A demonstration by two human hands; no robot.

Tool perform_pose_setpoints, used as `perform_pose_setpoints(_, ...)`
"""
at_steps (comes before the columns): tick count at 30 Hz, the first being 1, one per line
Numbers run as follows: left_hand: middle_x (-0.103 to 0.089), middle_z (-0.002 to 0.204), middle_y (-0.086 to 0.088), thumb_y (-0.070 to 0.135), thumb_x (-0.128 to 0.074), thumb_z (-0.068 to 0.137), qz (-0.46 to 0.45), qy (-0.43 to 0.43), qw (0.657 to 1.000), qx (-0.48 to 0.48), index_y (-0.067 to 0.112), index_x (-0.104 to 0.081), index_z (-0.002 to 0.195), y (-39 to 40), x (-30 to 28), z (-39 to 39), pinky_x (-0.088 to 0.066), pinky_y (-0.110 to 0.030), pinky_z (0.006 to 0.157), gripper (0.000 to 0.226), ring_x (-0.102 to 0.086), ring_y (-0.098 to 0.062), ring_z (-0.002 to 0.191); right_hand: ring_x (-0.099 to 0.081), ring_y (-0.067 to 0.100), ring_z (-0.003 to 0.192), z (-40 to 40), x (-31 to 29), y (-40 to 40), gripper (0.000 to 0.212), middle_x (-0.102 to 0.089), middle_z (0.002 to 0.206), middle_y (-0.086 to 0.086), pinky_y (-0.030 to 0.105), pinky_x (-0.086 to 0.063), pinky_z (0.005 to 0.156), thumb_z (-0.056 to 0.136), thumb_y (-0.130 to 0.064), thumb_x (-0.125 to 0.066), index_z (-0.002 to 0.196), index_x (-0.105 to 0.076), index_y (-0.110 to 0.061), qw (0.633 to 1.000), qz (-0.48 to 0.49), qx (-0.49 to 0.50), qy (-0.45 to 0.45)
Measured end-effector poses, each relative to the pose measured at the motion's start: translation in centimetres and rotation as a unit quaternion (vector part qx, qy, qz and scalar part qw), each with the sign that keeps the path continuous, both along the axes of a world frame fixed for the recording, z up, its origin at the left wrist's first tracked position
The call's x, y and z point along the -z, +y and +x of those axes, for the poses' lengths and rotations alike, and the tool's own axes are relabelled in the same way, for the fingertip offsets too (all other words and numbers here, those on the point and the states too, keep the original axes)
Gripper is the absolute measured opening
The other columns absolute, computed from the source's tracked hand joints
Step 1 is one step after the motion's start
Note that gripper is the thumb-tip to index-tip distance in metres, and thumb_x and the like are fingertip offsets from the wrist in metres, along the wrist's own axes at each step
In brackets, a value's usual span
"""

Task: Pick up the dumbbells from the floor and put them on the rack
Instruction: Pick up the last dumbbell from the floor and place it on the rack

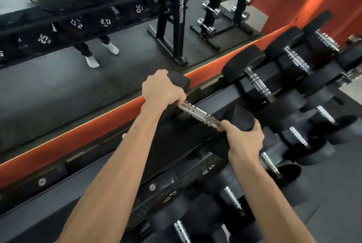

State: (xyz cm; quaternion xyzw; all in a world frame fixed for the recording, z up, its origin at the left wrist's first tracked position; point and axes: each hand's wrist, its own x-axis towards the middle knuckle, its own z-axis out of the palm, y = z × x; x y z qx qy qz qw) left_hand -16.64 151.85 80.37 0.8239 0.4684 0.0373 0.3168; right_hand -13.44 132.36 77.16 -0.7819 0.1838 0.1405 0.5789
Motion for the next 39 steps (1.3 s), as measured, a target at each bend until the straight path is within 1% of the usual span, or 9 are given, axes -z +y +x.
perform_pose_setpoints(5, -0.067, 0.116, -0.007, 0.016, -0.081, 0.051, -0.004, 0.021, 0.999, 0.050, 0.018, -0.055, 0.138, 0.7, -0.9, 3.7, -0.053, -0.031, 0.076, 0.090, -0.065, -0.030, 0.107, -0.060, 0.021, 0.098, 0.0, -0.7, 0.9, 0.090, -0.063, 0.109, -0.004, 0.046, -0.057, 0.094, 0.059, -0.017, -0.086, 0.141, -0.049, -0.021, 0.997, 0.040, 0.041, 0.044)
perform_pose_setpoints(10, -0.065, 0.120, -0.009, 0.012, -0.070, 0.058, 0.010, 0.044, 0.996, 0.083, 0.016, -0.048, 0.142, 0.9, 0.1, 6.4, -0.042, -0.031, 0.070, 0.088, -0.060, -0.033, 0.113, -0.068, 0.033, 0.109, 0.6, -0.4, 2.3, 0.135, -0.068, 0.123, 0.007, 0.055, -0.057, 0.094, 0.015, -0.034, -0.083, 0.144, -0.046, -0.018, 0.988, 0.120, 0.072, 0.060)
perform_pose_setpoints(15, -0.066, 0.113, -0.010, 0.011, -0.068, 0.057, 0.053, 0.072, 0.989, 0.116, 0.009, -0.052, 0.129, 1.0, 0.2, 7.5, -0.041, -0.031, 0.063, 0.075, -0.062, -0.032, 0.102, -0.064, 0.034, 0.115, 1.8, -1.8, 2.1, 0.140, -0.060, 0.131, 0.007, 0.057, -0.050, 0.103, 0.034, -0.014, -0.093, 0.156, -0.025, -0.026, 0.976, 0.158, 0.065, 0.137)
perform_pose_setpoints(19, -0.067, 0.111, -0.011, 0.011, -0.067, 0.057, 0.070, 0.074, 0.985, 0.139, 0.008, -0.053, 0.126, 1.4, 0.4, 7.6, -0.039, -0.028, 0.055, 0.070, -0.054, -0.029, 0.085, -0.066, 0.035, 0.112, 1.8, -1.9, 1.9, 0.118, -0.063, 0.127, 0.012, 0.057, -0.053, 0.099, 0.055, -0.007, -0.095, 0.153, -0.031, -0.017, 0.973, 0.157, 0.051, 0.161)
perform_pose_setpoints(22, -0.066, 0.116, -0.011, 0.013, -0.066, 0.061, 0.085, 0.070, 0.983, 0.149, 0.009, -0.051, 0.128, 1.7, 1.0, 7.7, -0.040, -0.030, 0.060, 0.068, -0.060, -0.031, 0.099, -0.066, 0.035, 0.112, 1.7, -1.5, 1.7, 0.101, -0.065, 0.125, 0.012, 0.058, -0.053, 0.099, 0.058, -0.009, -0.095, 0.143, -0.041, -0.011, 0.975, 0.146, 0.041, 0.163)
perform_pose_setpoints(26, -0.065, 0.119, -0.011, 0.016, -0.063, 0.068, 0.100, 0.066, 0.981, 0.154, 0.010, -0.047, 0.138, 2.3, 1.6, 7.5, -0.043, -0.034, 0.070, 0.072, -0.061, -0.034, 0.109, -0.066, 0.034, 0.114, 1.3, -1.1, 1.5, 0.053, -0.067, 0.121, 0.013, 0.058, -0.051, 0.102, 0.068, -0.005, -0.091, 0.100, -0.049, -0.017, 0.981, 0.122, 0.022, 0.151)
perform_pose_setpoints(32, -0.065, 0.118, -0.009, 0.018, -0.064, 0.071, 0.101, 0.043, 0.976, 0.189, 0.012, -0.045, 0.138, 2.8, 2.0, 6.4, -0.045, -0.034, 0.073, 0.070, -0.062, -0.033, 0.107, -0.060, 0.034, 0.121, -0.7, -0.4, 1.3, 0.046, -0.063, 0.123, 0.011, 0.061, -0.043, 0.108, 0.078, -0.003, -0.084, 0.108, -0.050, -0.011, 0.984, 0.100, 0.020, 0.144)
perform_pose_setpoints(37, -0.061, 0.127, -0.006, 0.029, -0.070, 0.073, 0.155, 0.033, 0.954, 0.256, 0.014, -0.047, 0.133, 0.1, 2.8, 6.3, -0.044, -0.037, 0.079, 0.066, -0.060, -0.034, 0.113, -0.069, 0.031, 0.077, -0.6, -0.1, -0.1, 0.057, -0.069, 0.109, 0.019, 0.056, -0.059, 0.063, 0.081, -0.013, -0.083, 0.130, -0.057, -0.002, 0.969, 0.090, 0.031, 0.228)
perform_pose_setpoints(39, -0.057, 0.133, -0.009, 0.040, -0.070, 0.076, 0.157, 0.038, 0.955, 0.249, 0.012, -0.044, 0.136, -1.1, 3.1, 7.0, -0.045, -0.040, 0.084, 0.072, -0.058, -0.035, 0.118, -0.070, 0.033, 0.081, 0.3, 0.2, -0.7, 0.056, -0.070, 0.116, 0.021, 0.058, -0.058, 0.066, 0.083, -0.015, -0.083, 0.130, -0.055, -0.003, 0.971, 0.087, 0.035, 0.219)
